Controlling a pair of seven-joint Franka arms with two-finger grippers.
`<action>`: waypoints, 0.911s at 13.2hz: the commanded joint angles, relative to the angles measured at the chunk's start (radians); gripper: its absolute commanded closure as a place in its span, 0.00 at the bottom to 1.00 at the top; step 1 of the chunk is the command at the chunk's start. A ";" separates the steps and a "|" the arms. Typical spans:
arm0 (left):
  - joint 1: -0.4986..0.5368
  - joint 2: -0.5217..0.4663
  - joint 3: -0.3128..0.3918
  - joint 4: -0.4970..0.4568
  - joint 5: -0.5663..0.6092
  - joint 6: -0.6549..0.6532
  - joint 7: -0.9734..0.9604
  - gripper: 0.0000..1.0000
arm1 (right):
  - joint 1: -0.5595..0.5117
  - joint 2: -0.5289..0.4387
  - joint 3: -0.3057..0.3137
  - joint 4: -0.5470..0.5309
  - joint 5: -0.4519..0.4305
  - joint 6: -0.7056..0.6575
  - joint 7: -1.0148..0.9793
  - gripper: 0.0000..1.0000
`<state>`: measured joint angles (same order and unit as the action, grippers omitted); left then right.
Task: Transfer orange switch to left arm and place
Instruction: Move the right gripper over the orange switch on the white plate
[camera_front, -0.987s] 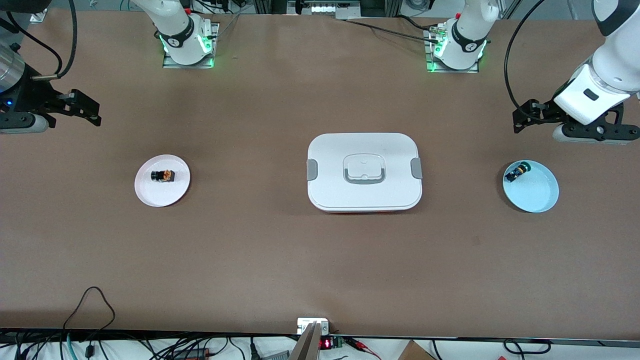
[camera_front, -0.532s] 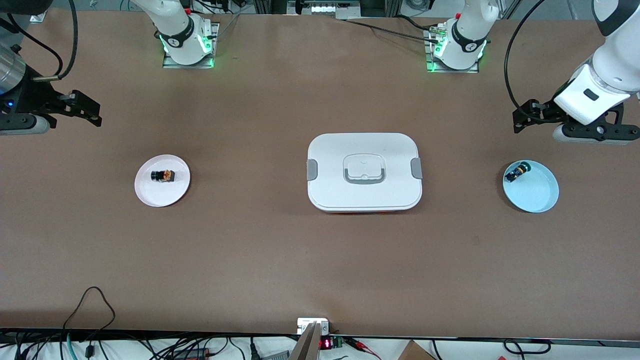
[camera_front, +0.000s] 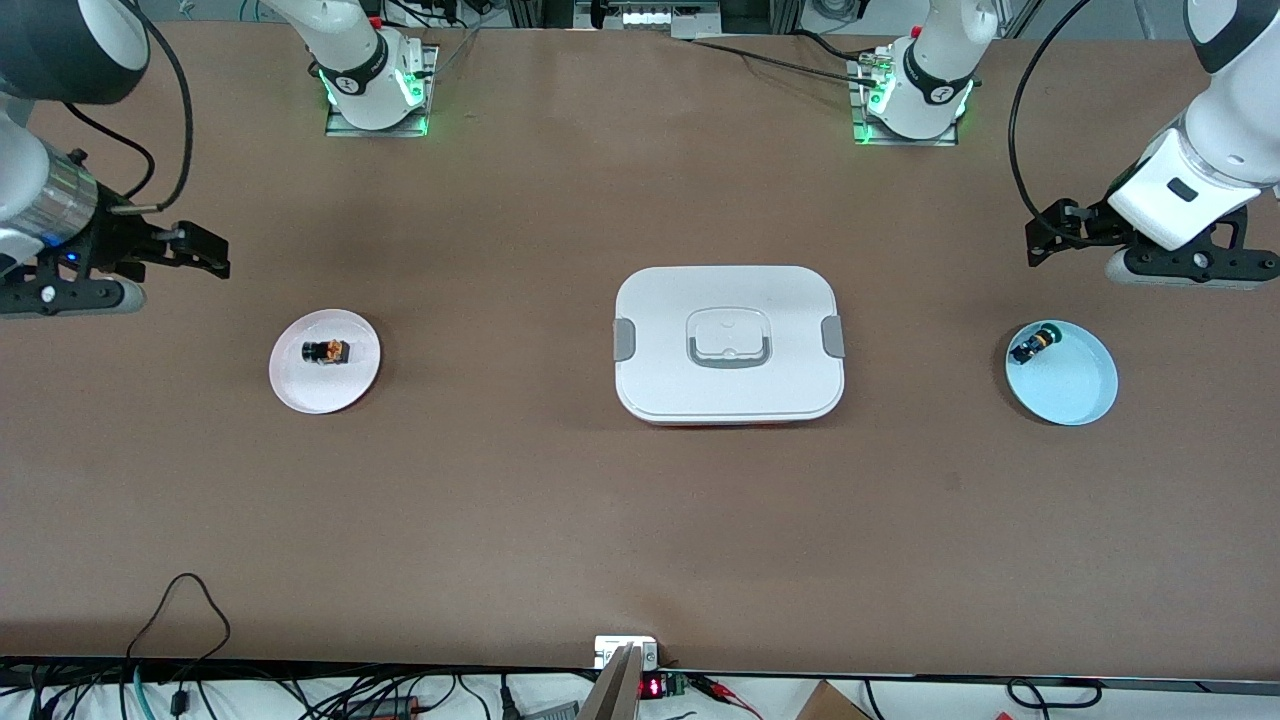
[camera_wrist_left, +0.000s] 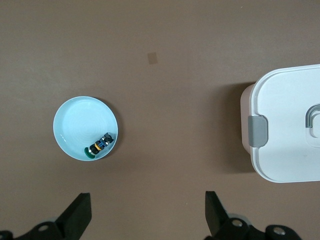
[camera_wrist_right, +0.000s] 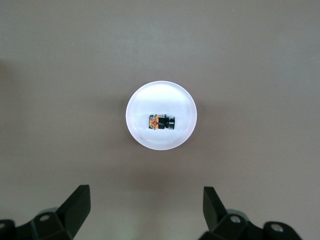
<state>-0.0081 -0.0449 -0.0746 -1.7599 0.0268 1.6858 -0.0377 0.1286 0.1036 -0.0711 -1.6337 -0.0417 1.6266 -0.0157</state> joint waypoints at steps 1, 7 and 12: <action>0.010 0.010 -0.007 0.023 -0.008 -0.014 0.002 0.00 | 0.000 0.062 0.005 0.023 0.003 0.051 0.002 0.00; 0.011 0.010 -0.007 0.022 -0.008 -0.014 0.002 0.00 | 0.059 0.154 0.008 0.012 -0.073 0.104 0.106 0.00; 0.011 0.010 -0.002 0.022 -0.008 -0.014 0.004 0.00 | 0.060 0.165 0.007 -0.161 -0.084 0.293 0.106 0.00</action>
<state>-0.0033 -0.0446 -0.0740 -1.7595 0.0268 1.6858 -0.0377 0.1904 0.2905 -0.0652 -1.7078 -0.1055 1.8472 0.0731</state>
